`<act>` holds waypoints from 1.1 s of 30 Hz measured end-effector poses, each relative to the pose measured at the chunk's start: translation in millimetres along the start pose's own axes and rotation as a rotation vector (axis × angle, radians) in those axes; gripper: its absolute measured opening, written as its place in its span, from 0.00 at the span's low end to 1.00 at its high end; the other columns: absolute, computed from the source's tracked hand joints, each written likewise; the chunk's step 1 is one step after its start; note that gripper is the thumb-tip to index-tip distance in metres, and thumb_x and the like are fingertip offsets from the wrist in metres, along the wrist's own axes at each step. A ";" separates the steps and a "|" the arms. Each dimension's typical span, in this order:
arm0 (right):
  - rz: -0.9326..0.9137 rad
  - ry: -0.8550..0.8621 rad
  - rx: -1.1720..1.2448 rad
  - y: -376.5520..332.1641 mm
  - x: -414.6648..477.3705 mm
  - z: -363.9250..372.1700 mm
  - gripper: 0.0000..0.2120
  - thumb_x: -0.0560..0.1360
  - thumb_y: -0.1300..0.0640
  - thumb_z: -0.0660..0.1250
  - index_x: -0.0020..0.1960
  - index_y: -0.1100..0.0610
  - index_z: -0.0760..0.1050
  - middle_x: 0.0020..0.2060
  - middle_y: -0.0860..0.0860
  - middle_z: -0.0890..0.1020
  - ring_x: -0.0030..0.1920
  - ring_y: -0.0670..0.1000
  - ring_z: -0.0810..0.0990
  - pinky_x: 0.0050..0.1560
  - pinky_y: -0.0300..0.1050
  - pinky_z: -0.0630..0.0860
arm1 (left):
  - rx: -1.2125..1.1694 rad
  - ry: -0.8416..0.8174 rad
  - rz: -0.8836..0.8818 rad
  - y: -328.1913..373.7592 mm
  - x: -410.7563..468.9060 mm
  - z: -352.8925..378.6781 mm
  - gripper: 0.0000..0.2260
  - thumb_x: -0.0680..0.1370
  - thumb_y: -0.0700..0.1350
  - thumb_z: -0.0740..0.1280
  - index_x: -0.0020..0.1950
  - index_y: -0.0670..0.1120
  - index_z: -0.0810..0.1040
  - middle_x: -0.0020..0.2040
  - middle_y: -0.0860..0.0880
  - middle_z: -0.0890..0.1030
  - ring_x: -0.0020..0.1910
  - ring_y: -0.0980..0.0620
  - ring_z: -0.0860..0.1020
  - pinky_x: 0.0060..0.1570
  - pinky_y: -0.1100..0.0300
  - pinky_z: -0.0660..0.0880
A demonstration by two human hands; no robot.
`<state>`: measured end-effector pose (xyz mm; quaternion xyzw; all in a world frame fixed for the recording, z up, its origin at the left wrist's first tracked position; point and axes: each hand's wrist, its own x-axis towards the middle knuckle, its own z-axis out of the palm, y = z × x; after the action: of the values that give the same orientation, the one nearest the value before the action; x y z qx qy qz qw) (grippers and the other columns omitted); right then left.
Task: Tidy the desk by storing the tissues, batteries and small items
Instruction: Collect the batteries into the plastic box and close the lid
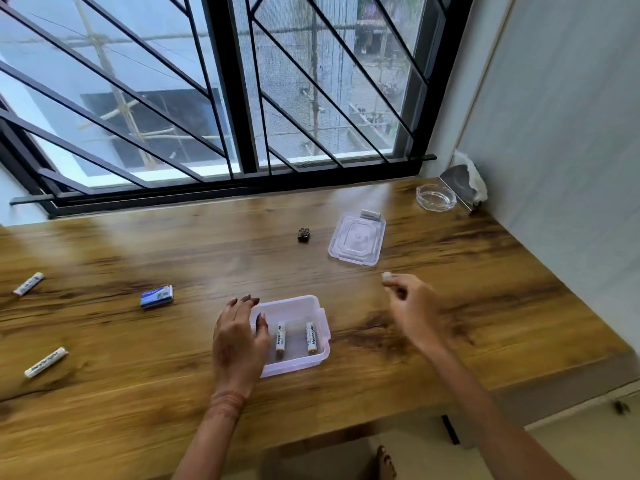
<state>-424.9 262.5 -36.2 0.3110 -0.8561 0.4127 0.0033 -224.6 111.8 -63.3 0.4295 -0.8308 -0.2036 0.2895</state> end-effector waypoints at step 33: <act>-0.603 -0.576 -0.004 -230.4 -82.5 182.1 0.09 0.76 0.57 0.63 0.50 0.60 0.78 0.48 0.55 0.81 0.45 0.55 0.79 0.42 0.44 0.72 | -0.113 0.227 -0.367 -115.6 -50.1 -123.5 0.14 0.77 0.39 0.62 0.63 0.45 0.75 0.61 0.46 0.77 0.60 0.52 0.74 0.57 0.65 0.68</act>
<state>-189.4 69.7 -15.5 0.6504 -0.6936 0.2877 -0.1150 -51.5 79.0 -53.9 0.5768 -0.6880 -0.2493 0.3631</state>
